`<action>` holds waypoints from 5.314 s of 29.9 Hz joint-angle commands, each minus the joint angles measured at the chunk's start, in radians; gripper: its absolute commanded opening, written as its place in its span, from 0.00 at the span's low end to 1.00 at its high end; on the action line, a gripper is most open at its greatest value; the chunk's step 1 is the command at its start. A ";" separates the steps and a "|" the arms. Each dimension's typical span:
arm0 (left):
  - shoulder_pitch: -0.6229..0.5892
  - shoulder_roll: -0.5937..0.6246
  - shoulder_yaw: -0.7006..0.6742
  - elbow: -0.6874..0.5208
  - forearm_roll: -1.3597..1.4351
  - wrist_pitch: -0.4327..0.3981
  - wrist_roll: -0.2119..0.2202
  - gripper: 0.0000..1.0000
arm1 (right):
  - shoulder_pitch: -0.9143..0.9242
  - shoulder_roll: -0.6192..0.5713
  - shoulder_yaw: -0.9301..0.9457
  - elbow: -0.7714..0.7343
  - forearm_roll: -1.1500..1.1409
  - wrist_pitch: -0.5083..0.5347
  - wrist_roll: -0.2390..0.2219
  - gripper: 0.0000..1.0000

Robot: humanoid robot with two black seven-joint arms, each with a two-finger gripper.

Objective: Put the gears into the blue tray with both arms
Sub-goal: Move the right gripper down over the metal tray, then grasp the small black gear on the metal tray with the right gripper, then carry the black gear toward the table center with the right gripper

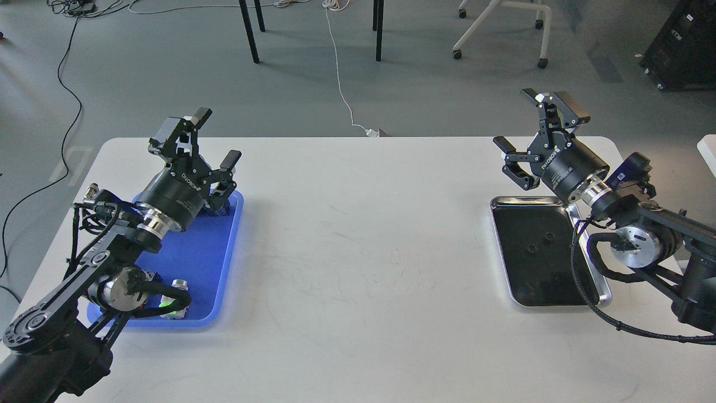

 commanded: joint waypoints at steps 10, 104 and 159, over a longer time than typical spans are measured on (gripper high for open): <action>0.000 0.003 0.009 0.001 0.000 0.000 -0.005 0.98 | 0.046 -0.074 -0.017 0.006 -0.263 0.037 0.000 0.99; 0.000 0.015 0.015 -0.042 0.002 0.003 -0.005 0.98 | 0.456 0.063 -0.819 -0.181 -1.597 0.024 0.000 0.16; 0.002 0.043 0.005 -0.083 0.000 0.007 -0.006 0.98 | 0.549 0.598 -0.964 -0.236 -1.103 -0.097 0.000 0.19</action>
